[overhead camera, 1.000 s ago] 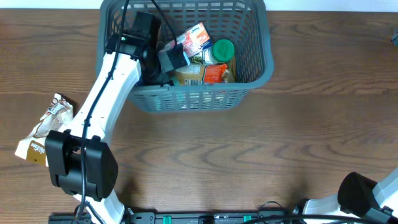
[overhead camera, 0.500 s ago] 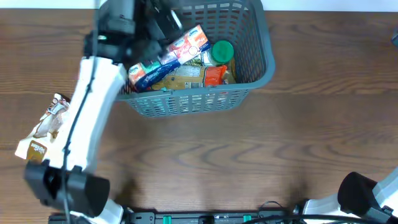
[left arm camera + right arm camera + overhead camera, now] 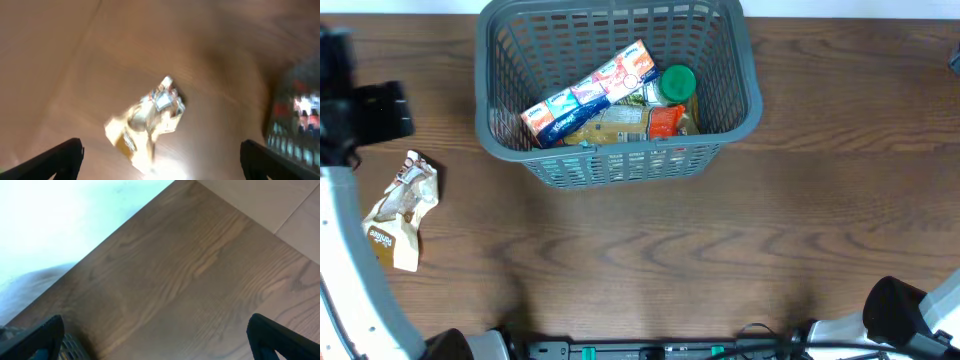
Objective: Pack container
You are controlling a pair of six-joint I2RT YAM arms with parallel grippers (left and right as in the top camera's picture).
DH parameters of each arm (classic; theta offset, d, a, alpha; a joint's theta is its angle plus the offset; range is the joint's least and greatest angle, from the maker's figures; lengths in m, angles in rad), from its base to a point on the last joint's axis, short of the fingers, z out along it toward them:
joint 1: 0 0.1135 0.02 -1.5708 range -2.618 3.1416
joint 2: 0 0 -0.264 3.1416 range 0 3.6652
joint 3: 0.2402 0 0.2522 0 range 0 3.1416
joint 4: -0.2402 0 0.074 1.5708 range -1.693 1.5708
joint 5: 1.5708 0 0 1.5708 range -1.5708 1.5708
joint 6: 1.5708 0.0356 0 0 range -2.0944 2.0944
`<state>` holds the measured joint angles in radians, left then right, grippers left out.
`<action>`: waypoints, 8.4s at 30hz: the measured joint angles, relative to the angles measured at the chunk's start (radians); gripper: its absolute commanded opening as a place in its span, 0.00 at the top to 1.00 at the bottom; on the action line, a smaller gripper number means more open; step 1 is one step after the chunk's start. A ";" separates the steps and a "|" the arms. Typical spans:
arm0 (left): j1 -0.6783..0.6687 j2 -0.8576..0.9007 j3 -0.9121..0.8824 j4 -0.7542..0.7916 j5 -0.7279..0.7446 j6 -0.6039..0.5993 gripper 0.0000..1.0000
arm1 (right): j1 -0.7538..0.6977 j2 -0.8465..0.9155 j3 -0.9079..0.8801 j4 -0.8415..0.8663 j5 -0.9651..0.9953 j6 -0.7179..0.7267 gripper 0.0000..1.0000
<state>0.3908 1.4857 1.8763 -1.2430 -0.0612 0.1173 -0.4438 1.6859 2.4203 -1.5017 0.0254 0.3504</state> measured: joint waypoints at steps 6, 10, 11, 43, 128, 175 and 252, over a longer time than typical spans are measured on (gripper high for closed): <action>0.172 0.002 -0.134 -0.075 -0.005 -0.726 0.02 | 0.000 0.000 0.000 0.005 -0.002 -0.003 0.01; 0.203 0.007 -0.267 -0.034 0.001 -1.225 0.01 | 0.000 0.000 0.000 0.008 -0.010 -0.003 0.01; 0.204 0.009 -0.303 0.006 0.002 -1.321 0.01 | 0.000 0.000 0.000 0.010 -0.014 -0.003 0.01; 0.218 0.483 -0.608 0.595 0.064 -1.946 0.01 | 0.000 0.000 0.000 0.020 -0.053 -0.003 0.01; -0.497 0.162 -0.186 0.698 0.373 0.869 0.95 | 0.000 0.000 0.000 -0.019 -0.066 -0.092 0.01; -0.553 0.103 -0.163 0.479 0.085 0.484 0.02 | 0.127 0.002 0.000 0.290 -0.280 -0.441 0.01; -0.369 -1.148 -1.130 0.297 0.164 0.069 0.01 | 0.371 -1.152 -1.515 0.333 -0.078 -0.309 0.01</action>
<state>0.0223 0.3374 0.7460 -0.9459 0.1024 0.1864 -0.0731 0.5339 0.9054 -1.1683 -0.0525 0.0418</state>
